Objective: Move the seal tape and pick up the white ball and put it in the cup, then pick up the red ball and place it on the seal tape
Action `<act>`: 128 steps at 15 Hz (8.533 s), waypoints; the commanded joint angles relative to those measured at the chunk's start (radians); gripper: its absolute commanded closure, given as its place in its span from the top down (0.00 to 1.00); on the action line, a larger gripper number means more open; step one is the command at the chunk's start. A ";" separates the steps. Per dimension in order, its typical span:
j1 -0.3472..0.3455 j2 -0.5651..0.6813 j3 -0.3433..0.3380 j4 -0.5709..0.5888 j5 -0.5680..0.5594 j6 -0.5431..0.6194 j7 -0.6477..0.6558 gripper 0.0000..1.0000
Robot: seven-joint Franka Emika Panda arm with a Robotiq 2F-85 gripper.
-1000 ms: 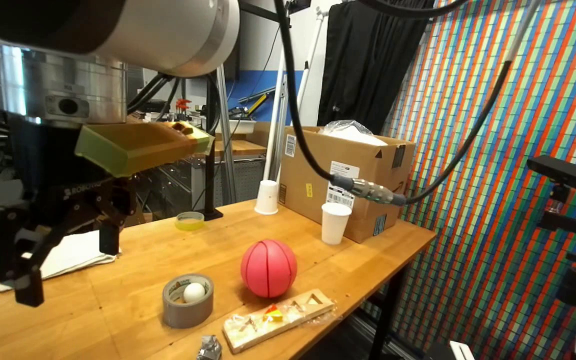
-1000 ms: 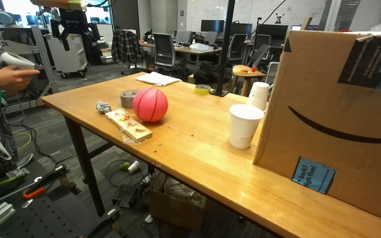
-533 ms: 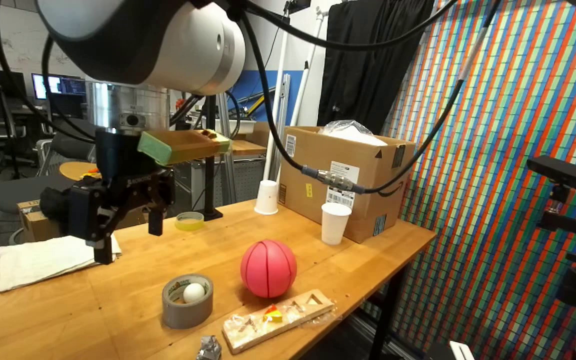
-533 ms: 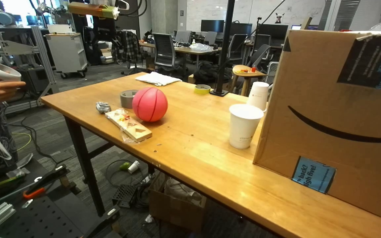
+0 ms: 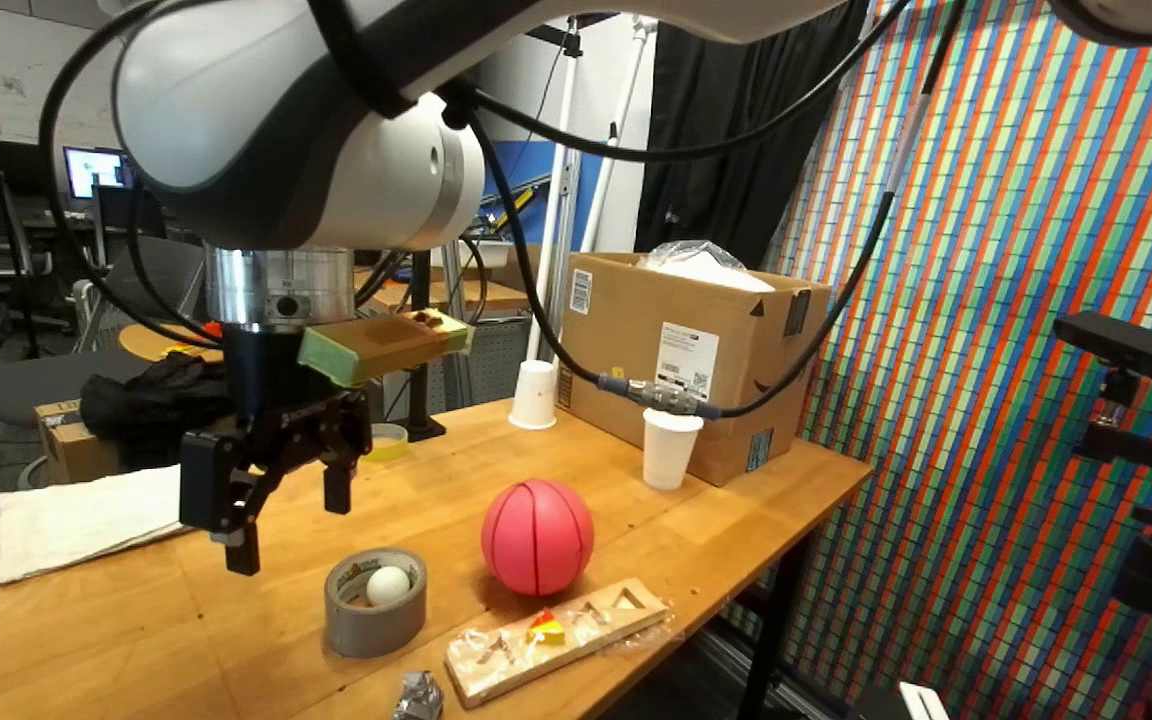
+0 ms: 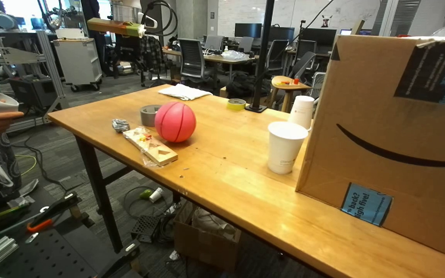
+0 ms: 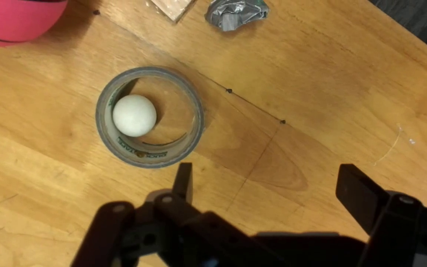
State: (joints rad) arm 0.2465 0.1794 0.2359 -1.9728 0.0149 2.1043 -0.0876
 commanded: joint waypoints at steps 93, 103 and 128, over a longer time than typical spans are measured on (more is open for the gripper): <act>0.139 0.183 0.047 0.182 -0.240 -0.027 0.059 1.00; 0.136 0.175 0.042 0.156 -0.231 -0.003 0.072 1.00; 0.137 0.493 -0.065 0.742 -0.419 -0.057 -0.178 1.00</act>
State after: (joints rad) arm 0.3794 0.5591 0.1932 -1.4180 -0.3897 2.0924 -0.1950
